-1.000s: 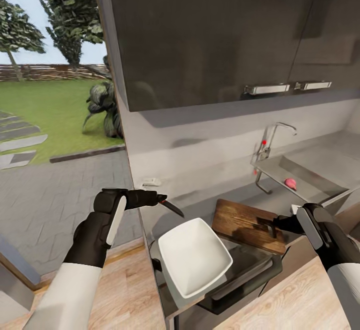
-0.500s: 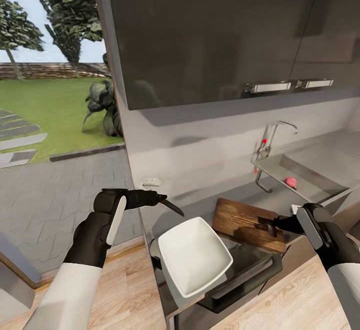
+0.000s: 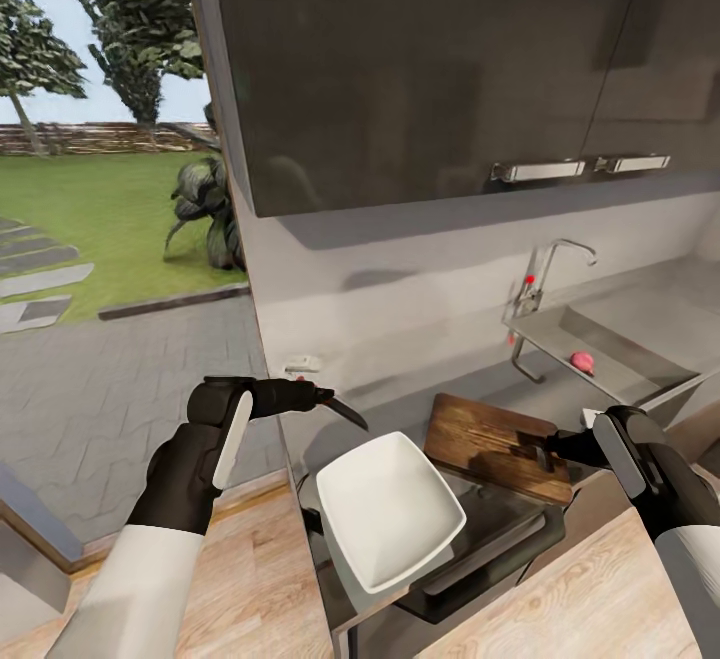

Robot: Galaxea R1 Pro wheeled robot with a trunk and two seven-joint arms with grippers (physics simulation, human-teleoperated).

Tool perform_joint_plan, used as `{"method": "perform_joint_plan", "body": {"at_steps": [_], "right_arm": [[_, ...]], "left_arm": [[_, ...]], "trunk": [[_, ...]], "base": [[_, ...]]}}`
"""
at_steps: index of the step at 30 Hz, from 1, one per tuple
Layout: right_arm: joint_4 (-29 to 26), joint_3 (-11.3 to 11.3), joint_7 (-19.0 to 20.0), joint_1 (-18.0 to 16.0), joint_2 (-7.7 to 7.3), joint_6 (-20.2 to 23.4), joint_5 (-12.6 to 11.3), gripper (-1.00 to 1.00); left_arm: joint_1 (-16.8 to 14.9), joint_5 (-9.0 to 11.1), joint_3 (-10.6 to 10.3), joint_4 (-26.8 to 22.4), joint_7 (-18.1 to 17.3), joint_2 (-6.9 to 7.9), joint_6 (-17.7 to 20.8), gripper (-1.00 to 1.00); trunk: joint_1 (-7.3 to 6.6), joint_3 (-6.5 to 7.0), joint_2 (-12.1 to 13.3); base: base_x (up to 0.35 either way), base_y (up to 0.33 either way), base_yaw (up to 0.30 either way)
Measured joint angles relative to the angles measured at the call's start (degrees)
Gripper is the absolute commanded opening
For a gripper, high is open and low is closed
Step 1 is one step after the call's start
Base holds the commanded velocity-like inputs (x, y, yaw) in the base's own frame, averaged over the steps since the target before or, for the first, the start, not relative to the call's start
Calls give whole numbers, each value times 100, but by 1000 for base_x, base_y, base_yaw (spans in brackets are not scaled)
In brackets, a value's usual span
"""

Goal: In the kitchen, take the Vidalia onion out of the sink, dice it on the chopping board with the paring knife, put the diced onion into the bowl on the countertop, then place both the paring knife and the chopping board into the sink.

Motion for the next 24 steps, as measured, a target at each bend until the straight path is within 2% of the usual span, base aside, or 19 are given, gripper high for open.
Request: {"method": "perform_joint_plan", "body": {"at_steps": [24], "right_arm": [[0,-6,-3,0,0,0,0,100]], "left_arm": [[0,0,-1,0,0,0,0,100]], "trunk": [[0,-84,0]], "base": [[0,0,0]]}}
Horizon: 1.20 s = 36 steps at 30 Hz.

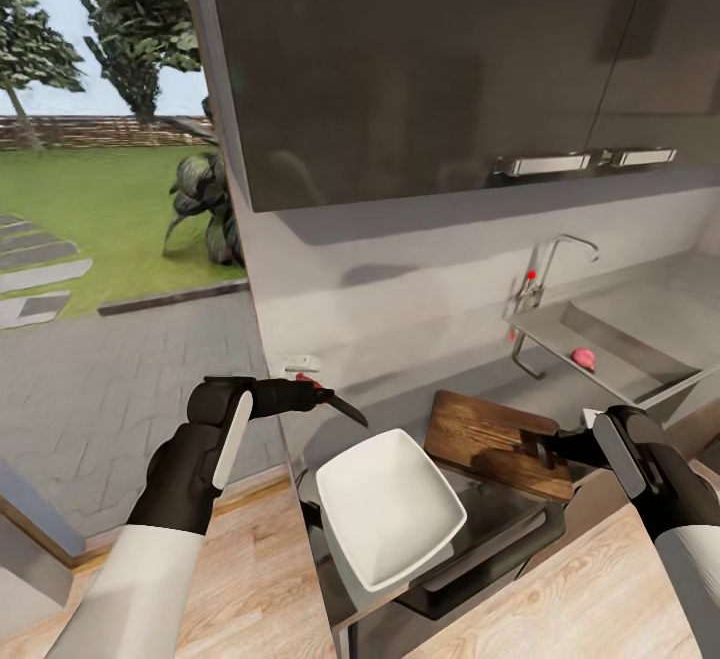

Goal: In the kitchen, take the Vidalia onion out of the sink, dice it on the chopping board with the paring knife, put the diced onion into the bowl on the countertop, then place both the paring knife and the chopping board into the sink.

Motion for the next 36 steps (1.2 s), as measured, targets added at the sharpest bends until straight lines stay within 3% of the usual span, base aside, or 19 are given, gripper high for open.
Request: {"method": "perform_joint_plan", "body": {"at_steps": [36], "right_arm": [[0,-3,-4,0,0,0,0,100]], "left_arm": [[-3,0,0,0,2,0,0,100]], "trunk": [[0,-116,0]], "base": [[0,0,0]]}}
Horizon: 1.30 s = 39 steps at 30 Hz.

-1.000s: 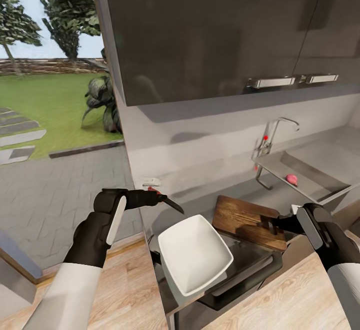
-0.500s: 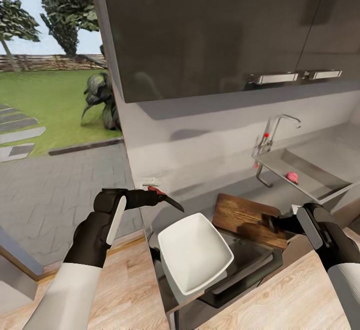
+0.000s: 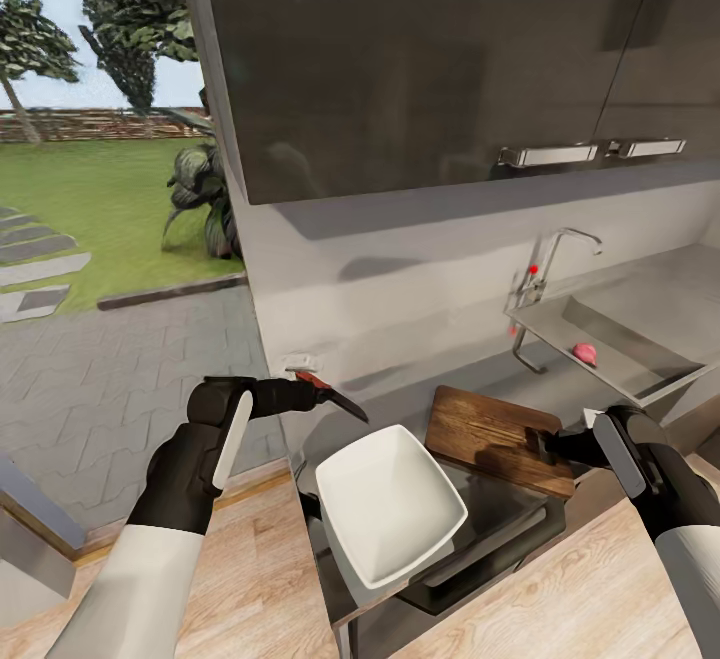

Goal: In the kitchen, take the Vidalia onion out of the sink, dice it on the chopping board with the paring knife, put the diced onion into the bowl on the countertop, then place both the paring knife and the chopping board into the sink.

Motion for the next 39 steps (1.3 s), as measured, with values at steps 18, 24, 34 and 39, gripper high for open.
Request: {"method": "perform_joint_plan", "body": {"at_steps": [18,24,34,39], "right_arm": [[0,0,0,0,0,0,0,100],[0,0,0,0,0,0,0,100],[0,0,0,0,0,0,0,100],[0,0,0,0,0,0,0,100]], "left_arm": [[4,0,0,0,0,0,0,100],[1,0,0,0,-1,0,0,100],[1,0,0,0,-2,0,0,100],[4,0,0,0,1,0,0,100]], "trunk": [[0,-46,0],[0,-76,0],[0,-112,0],[0,-138,0]], "base": [[0,0,0],[0,0,0],[0,0,0],[0,0,0]]}}
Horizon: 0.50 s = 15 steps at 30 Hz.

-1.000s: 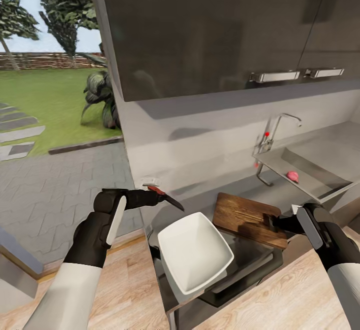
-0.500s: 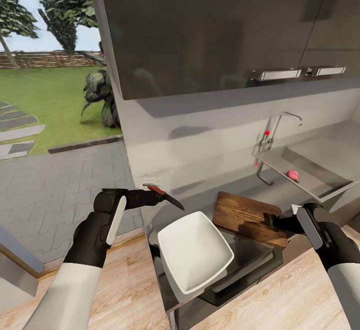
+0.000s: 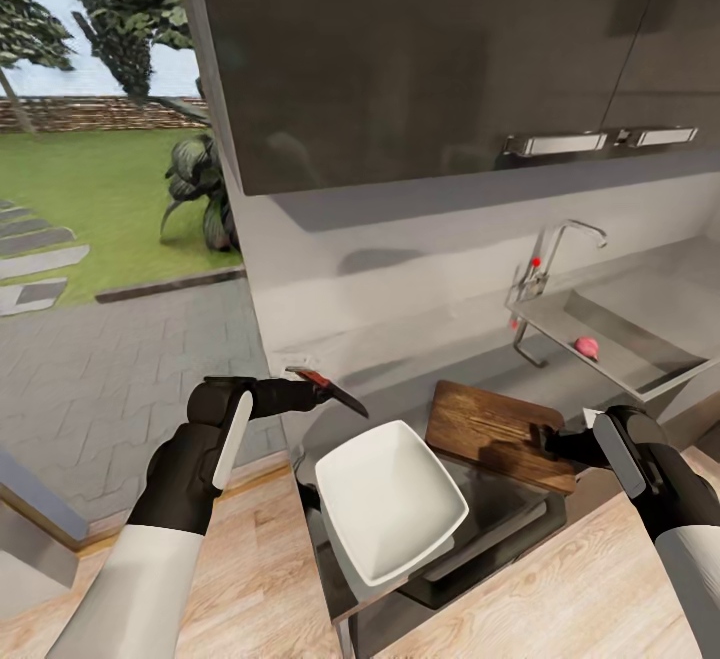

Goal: In the kitchen, take the Vidalia onion out of the sink, dice it on the chopping board with the paring knife, put the diced onion into the bowl on the countertop, then place both the paring knife and the chopping board into the sink.

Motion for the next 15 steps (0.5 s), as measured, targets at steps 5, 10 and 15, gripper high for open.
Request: {"method": "perform_joint_plan", "body": {"at_steps": [5,10,15], "right_arm": [[0,4,0,0,0,0,0,100],[0,2,0,0,0,0,0,100],[0,1,0,0,0,0,0,100]], "left_arm": [[-1,0,0,0,2,0,0,100],[-4,0,0,0,1,0,0,100],[-1,0,0,0,1,0,0,100]], "trunk": [[0,-4,0],[0,-4,0],[0,-4,0]], "base": [[0,0,0],[0,0,0],[0,0,0]]}}
